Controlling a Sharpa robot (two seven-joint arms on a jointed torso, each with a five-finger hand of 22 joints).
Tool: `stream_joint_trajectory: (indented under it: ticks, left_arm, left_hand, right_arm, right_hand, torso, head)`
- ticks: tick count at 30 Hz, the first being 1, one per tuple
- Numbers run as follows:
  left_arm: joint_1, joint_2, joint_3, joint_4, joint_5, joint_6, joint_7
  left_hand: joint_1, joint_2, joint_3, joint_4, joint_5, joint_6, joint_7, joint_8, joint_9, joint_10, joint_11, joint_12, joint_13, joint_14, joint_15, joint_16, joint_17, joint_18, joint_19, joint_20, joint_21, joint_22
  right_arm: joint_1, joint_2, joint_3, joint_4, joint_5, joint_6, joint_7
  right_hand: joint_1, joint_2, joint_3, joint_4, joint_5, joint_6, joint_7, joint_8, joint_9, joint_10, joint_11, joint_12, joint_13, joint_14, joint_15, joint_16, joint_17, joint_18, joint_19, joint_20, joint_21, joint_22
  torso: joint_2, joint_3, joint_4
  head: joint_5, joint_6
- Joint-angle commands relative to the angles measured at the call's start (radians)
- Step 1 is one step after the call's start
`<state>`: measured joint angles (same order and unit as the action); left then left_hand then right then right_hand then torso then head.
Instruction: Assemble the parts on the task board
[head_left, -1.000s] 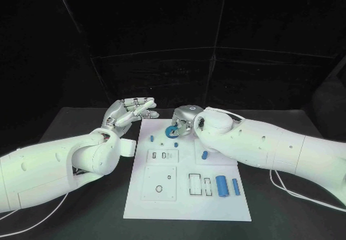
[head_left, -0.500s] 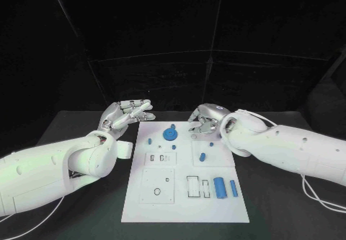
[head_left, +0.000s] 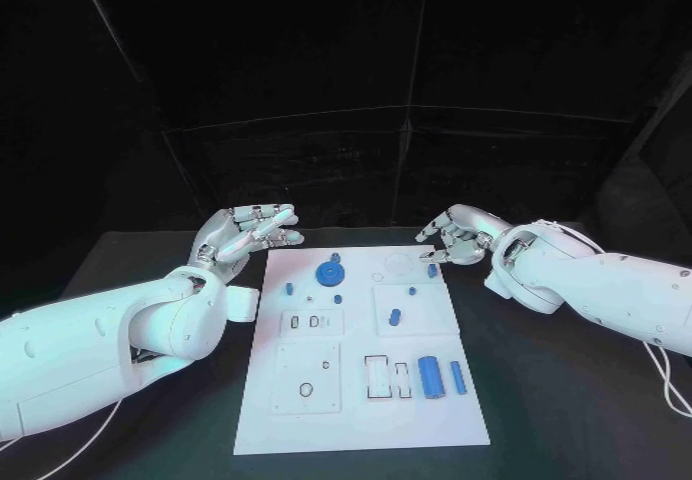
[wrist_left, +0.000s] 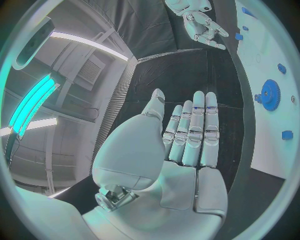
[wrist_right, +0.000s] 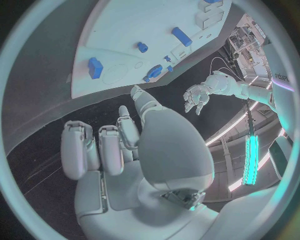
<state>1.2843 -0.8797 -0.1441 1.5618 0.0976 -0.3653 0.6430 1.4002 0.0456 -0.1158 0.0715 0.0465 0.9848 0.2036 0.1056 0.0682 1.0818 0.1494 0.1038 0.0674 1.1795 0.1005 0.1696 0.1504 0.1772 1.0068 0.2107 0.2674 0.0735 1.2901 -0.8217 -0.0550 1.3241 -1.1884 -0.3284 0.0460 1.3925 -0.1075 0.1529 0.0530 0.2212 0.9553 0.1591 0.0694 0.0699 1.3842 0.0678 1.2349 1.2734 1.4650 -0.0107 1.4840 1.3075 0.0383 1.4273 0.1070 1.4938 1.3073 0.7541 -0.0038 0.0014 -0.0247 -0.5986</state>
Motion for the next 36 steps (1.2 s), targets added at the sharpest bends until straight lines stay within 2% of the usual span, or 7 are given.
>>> stream_joint_trajectory:
  ticks: [1,3,5,11,19,25,36]
  left_arm:
    - [0.001,0.004,0.001,-0.003,-0.006,0.022,0.001]
    - [0.001,0.005,0.001,-0.005,-0.006,0.023,0.000]
    - [0.001,0.006,0.001,-0.006,-0.006,0.023,0.000]
    - [0.001,0.008,0.000,-0.011,-0.006,0.024,-0.001]
    - [0.001,0.010,0.000,-0.016,-0.006,0.024,-0.001]
    - [0.001,0.012,0.000,-0.018,-0.006,0.024,-0.001]
    - [0.001,0.013,0.000,-0.021,-0.006,0.024,-0.002]
  left_hand:
    - [0.002,0.010,0.002,-0.006,0.003,0.007,0.003,-0.001,0.001,0.009,0.002,0.000,0.001,0.007,-0.001,-0.005,0.001,0.008,0.006,0.001,-0.006,-0.001]
    - [0.002,0.010,0.002,-0.006,0.003,0.007,0.003,-0.001,0.001,0.009,0.002,0.000,0.001,0.007,-0.001,-0.005,0.001,0.008,0.006,0.001,-0.006,-0.001]
    - [0.002,0.010,0.001,-0.006,0.003,0.008,0.003,-0.001,0.001,0.009,0.001,0.000,0.001,0.007,-0.001,-0.005,0.001,0.008,0.007,0.001,-0.006,-0.001]
    - [0.002,0.010,0.001,-0.006,0.003,0.008,0.003,-0.001,0.001,0.009,0.001,-0.001,0.001,0.007,-0.001,-0.005,0.001,0.008,0.007,0.001,-0.006,-0.001]
    - [0.003,0.010,0.001,-0.007,0.003,0.008,0.003,-0.001,0.001,0.009,0.002,-0.001,0.001,0.007,-0.001,-0.006,0.001,0.008,0.007,0.001,-0.006,-0.001]
    - [0.003,0.010,0.001,-0.007,0.003,0.008,0.003,-0.001,0.001,0.009,0.002,-0.001,0.001,0.007,-0.001,-0.006,0.001,0.008,0.007,0.001,-0.007,-0.001]
    - [0.003,0.010,0.000,-0.008,0.003,0.008,0.003,-0.002,0.001,0.008,0.002,-0.002,0.001,0.006,-0.001,-0.006,0.001,0.008,0.007,0.001,-0.007,-0.001]
  right_arm:
    - [0.000,-0.008,0.000,-0.011,0.017,0.009,0.030]
    - [-0.001,-0.010,0.000,-0.020,0.010,0.012,0.028]
    - [-0.003,-0.010,0.000,-0.028,0.004,0.016,0.027]
    - [-0.009,-0.006,0.000,-0.048,-0.029,0.043,0.026]
    - [-0.021,-0.005,0.000,-0.062,-0.062,0.077,0.020]
    - [-0.024,-0.004,0.000,-0.068,-0.066,0.091,0.016]
    - [-0.032,0.002,0.000,-0.082,-0.075,0.104,0.006]
  right_hand:
    - [0.001,-0.006,-0.007,-0.001,0.008,-0.007,0.000,-0.002,-0.002,-0.007,0.001,-0.006,-0.003,0.063,0.006,-0.008,0.058,0.009,-0.008,0.000,-0.007,0.058]
    - [-0.001,-0.008,-0.010,-0.001,0.010,-0.011,0.000,-0.003,-0.003,-0.008,0.001,-0.009,-0.005,0.062,0.007,-0.008,0.057,0.010,-0.010,0.001,-0.009,0.055]
    - [-0.003,-0.010,-0.014,-0.001,0.012,-0.017,0.001,-0.005,-0.003,-0.010,0.002,-0.012,-0.007,0.062,0.007,-0.009,0.056,0.010,-0.012,0.001,-0.010,0.052]
    - [0.004,-0.012,-0.020,-0.008,0.027,-0.034,0.003,-0.006,-0.004,-0.016,0.004,-0.020,-0.012,0.062,0.009,-0.011,0.054,0.012,-0.017,0.003,-0.014,0.045]
    - [-0.001,-0.016,-0.029,-0.008,0.023,-0.038,0.005,-0.004,-0.003,-0.016,0.006,-0.019,-0.011,0.062,0.010,-0.012,0.054,0.012,-0.018,0.004,-0.015,0.044]
    - [-0.006,-0.017,-0.036,-0.006,0.017,-0.040,0.005,-0.004,-0.003,-0.016,0.006,-0.019,-0.011,0.062,0.011,-0.012,0.054,0.012,-0.018,0.004,-0.015,0.044]
    - [-0.010,-0.017,-0.042,-0.003,0.014,-0.041,0.005,-0.003,-0.002,-0.015,0.007,-0.017,-0.009,0.062,0.011,-0.011,0.055,0.012,-0.018,0.005,-0.015,0.044]
  torso:
    - [0.002,0.0003,0.0019]
    - [0.001,-0.0013,0.0026]
    - [0.001,0.0001,0.0021]
    - [0.001,-0.0009,0.0031]
    - [0.000,-0.0020,0.0017]
    - [0.000,-0.0020,0.0038]
    - [0.000,-0.0022,0.0029]
  head:
    - [-0.002,-0.002]
    - [-0.004,-0.003]
    - [-0.006,-0.005]
    - [-0.014,-0.013]
    - [-0.011,-0.014]
    - [-0.011,-0.016]
    - [-0.007,-0.017]
